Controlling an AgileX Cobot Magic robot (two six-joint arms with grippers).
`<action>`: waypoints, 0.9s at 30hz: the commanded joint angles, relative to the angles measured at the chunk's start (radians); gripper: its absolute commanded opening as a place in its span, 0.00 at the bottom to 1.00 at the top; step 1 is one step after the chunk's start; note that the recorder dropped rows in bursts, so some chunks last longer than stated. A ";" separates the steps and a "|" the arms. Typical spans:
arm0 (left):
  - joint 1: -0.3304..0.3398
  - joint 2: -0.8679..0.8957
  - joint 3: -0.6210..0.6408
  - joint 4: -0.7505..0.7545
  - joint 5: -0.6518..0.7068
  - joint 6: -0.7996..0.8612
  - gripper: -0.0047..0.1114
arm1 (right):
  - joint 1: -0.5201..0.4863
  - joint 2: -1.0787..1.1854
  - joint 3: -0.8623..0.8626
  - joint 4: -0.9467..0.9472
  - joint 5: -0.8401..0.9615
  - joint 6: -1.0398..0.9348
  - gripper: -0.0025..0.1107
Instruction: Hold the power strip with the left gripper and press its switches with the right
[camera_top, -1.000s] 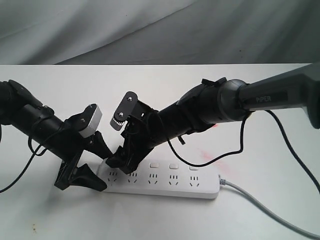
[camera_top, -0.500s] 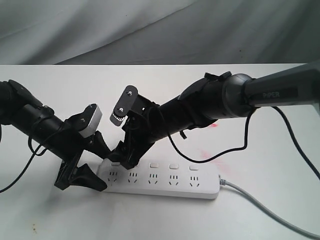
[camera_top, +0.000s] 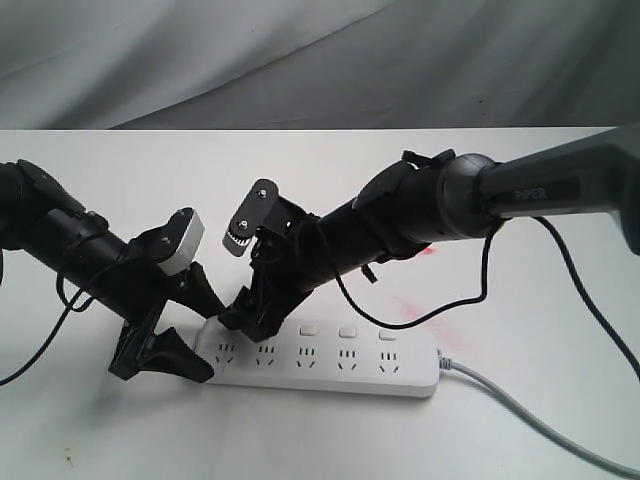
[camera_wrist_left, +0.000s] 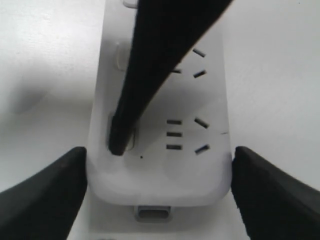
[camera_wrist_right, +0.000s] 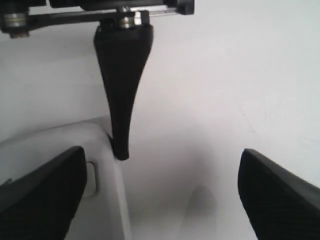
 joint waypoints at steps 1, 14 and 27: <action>-0.003 0.004 -0.001 -0.008 -0.005 0.005 0.45 | 0.001 0.043 0.012 -0.097 -0.041 0.005 0.69; -0.003 0.004 -0.001 -0.008 -0.005 0.005 0.45 | -0.087 -0.175 0.012 -0.048 0.067 -0.033 0.69; -0.003 0.004 -0.001 -0.008 -0.005 0.005 0.45 | -0.118 -0.154 0.077 -0.062 0.111 -0.032 0.69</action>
